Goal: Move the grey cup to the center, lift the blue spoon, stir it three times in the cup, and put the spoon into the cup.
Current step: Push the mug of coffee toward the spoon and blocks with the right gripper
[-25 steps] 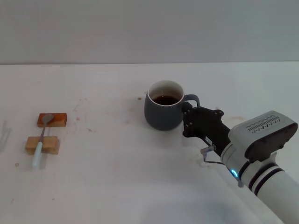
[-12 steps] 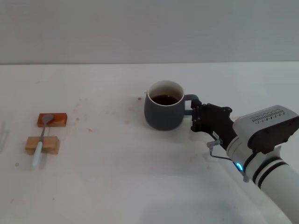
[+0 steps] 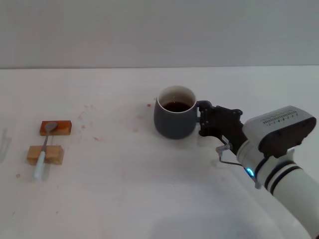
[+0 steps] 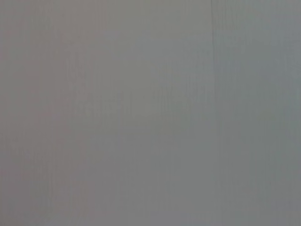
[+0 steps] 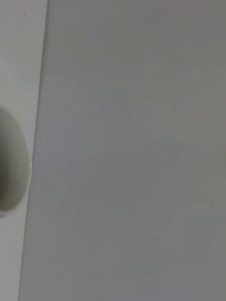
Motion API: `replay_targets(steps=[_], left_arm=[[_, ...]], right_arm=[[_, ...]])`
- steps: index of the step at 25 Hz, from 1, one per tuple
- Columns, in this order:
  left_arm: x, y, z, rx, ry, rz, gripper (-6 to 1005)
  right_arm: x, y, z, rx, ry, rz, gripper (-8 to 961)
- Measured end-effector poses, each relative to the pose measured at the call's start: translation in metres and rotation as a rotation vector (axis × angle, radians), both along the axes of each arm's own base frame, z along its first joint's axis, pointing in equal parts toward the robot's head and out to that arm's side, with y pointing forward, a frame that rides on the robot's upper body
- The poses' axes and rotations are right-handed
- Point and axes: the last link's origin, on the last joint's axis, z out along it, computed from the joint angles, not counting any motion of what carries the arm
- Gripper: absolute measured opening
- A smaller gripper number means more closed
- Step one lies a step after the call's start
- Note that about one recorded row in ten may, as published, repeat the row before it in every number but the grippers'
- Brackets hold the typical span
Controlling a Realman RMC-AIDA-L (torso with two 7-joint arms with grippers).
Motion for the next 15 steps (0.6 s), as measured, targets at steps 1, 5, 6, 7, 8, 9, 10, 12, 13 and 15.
replay_targets(steps=[1, 5, 6, 7, 8, 9, 10, 12, 13, 15], left_arm=[[0.0, 0.001, 0.0, 0.0, 0.0, -0.001, 833], [0.001, 0.003, 0.0, -0.002, 0.001, -0.004, 833], [0.001, 0.003, 0.0, -0.002, 0.002, -0.003, 833], [0.001, 0.003, 0.0, -0.003, 0.001, -0.003, 833], [0.001, 0.003, 0.0, -0.003, 0.001, -0.003, 833], [0.001, 0.003, 0.0, -0.002, 0.001, -0.003, 833], [0.001, 0.003, 0.0, -0.002, 0.001, -0.003, 833], [0.001, 0.003, 0.0, -0.001, 0.001, -0.002, 833], [0.001, 0.003, 0.0, -0.001, 0.001, -0.002, 833], [0.001, 0.003, 0.0, -0.001, 0.001, -0.003, 833]], right_arm=[[-0.002, 0.001, -0.001, -0.006, -0.001, 0.003, -2], [-0.011, 0.002, -0.006, -0.031, 0.0, 0.02, -2], [-0.011, 0.002, -0.006, -0.031, 0.0, 0.02, -2], [-0.014, 0.001, -0.007, -0.037, 0.007, 0.025, -2], [-0.014, 0.001, -0.007, -0.037, 0.007, 0.025, -2], [-0.016, 0.001, -0.008, -0.042, 0.009, 0.026, -2], [-0.017, 0.0, -0.01, -0.048, 0.011, 0.027, -2], [-0.021, 0.0, -0.013, -0.067, 0.009, 0.031, -2], [-0.021, 0.0, -0.013, -0.067, 0.009, 0.031, -2], [-0.025, 0.0, -0.015, -0.077, 0.011, 0.036, -2]])
